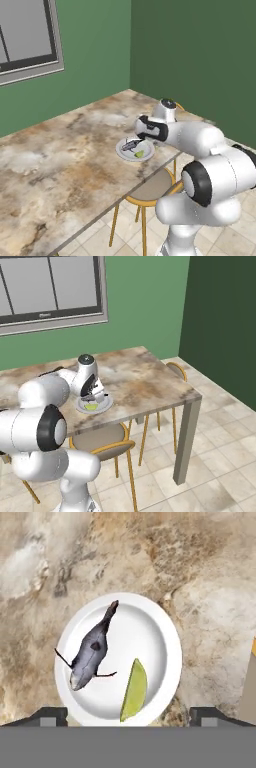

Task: Take the lemon wedge from the fridge and place it on the plate with fish on the dining counter.

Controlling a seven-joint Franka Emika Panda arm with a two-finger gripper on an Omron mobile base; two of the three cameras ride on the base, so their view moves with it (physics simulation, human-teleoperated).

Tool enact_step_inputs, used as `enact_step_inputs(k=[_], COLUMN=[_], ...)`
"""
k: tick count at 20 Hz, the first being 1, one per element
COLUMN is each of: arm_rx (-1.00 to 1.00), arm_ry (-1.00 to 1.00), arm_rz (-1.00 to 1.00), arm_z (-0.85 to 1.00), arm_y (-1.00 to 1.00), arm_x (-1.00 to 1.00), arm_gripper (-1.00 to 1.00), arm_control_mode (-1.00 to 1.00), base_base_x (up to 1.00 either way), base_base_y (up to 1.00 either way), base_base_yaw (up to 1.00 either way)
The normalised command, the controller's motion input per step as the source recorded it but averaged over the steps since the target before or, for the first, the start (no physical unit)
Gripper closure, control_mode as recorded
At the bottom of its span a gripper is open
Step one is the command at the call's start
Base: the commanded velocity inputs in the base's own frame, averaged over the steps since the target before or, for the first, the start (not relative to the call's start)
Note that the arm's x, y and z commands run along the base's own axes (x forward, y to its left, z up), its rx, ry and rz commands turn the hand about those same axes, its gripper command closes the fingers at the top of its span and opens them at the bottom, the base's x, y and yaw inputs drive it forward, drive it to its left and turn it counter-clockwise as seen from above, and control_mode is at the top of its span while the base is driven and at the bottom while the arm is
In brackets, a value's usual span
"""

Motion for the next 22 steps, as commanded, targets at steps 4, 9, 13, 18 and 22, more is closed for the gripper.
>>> enact_step_inputs(k=[4,9,13,18,22], arm_rx=[0.00,-0.06,-0.10,-0.19,-0.23], arm_ry=[-0.01,0.00,-0.03,-0.30,-0.80], arm_rz=[0.00,0.00,0.00,0.01,0.00], arm_z=[0.54,0.00,-0.17,-0.13,0.32], arm_y=[0.05,0.28,0.35,0.25,0.04], arm_x=[-1.00,-1.00,-1.00,-1.00,-0.95], arm_gripper=[-1.00,-1.00,-1.00,-1.00,-1.00], arm_control_mode=[-1.00,-1.00,-1.00,-1.00,-1.00], base_base_x=[0.00,0.00,0.00,0.00,0.00], base_base_y=[0.00,0.00,0.00,0.00,0.00], base_base_yaw=[0.00,0.00,0.00,0.00,0.00])
